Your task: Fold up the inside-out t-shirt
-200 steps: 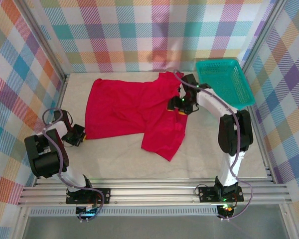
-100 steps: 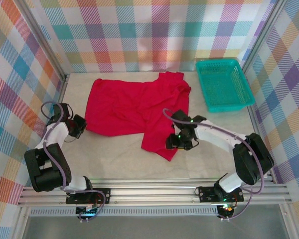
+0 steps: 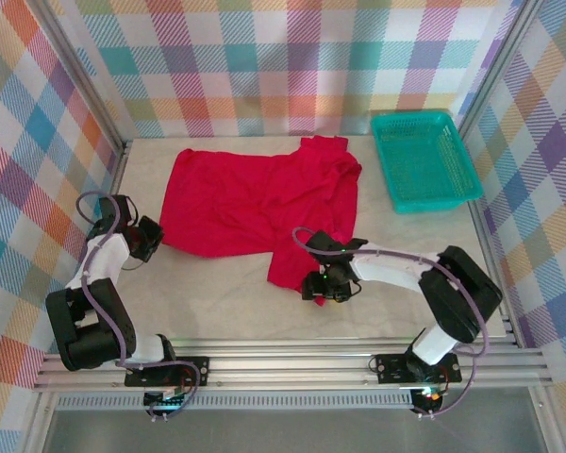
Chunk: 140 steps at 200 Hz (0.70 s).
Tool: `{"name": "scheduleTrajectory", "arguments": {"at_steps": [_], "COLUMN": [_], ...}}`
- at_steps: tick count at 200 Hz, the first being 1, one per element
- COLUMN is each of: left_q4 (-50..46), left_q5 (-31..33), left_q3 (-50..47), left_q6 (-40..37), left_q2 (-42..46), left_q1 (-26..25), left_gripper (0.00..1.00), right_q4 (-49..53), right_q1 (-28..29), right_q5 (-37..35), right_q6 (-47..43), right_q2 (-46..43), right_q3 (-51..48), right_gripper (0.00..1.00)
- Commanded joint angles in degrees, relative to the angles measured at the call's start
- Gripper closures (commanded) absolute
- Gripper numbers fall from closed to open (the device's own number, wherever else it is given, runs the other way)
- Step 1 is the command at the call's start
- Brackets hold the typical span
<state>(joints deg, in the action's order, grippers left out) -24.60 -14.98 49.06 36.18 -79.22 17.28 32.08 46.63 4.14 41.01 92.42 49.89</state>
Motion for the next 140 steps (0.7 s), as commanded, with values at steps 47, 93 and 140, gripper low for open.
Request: {"name": "scheduleTrajectory", "arguments": {"at_steps": [47,93,140], "left_q4": [-2.6,-6.7,-10.1], "left_q5": [-0.5,0.6,-0.2], "left_q3": [1.6,10.4,32.8], "left_q6": [-1.3,-3.3,-1.9], "left_q2": [2.0,4.8,5.7], "left_q1": [-0.3,-1.4,-2.0], "left_gripper": [1.0,1.0,1.0], "right_q4": [2.2,9.7,14.2], "right_q1": [0.2,-5.3,-17.9], "right_q5": [-2.8,-6.8,-9.1], "right_q6": [0.5,-6.5,-19.1], "right_q2": [1.0,-2.7,-1.8], "right_q3": [3.6,17.3,51.8], "right_gripper": [0.95,1.0,1.0]}}
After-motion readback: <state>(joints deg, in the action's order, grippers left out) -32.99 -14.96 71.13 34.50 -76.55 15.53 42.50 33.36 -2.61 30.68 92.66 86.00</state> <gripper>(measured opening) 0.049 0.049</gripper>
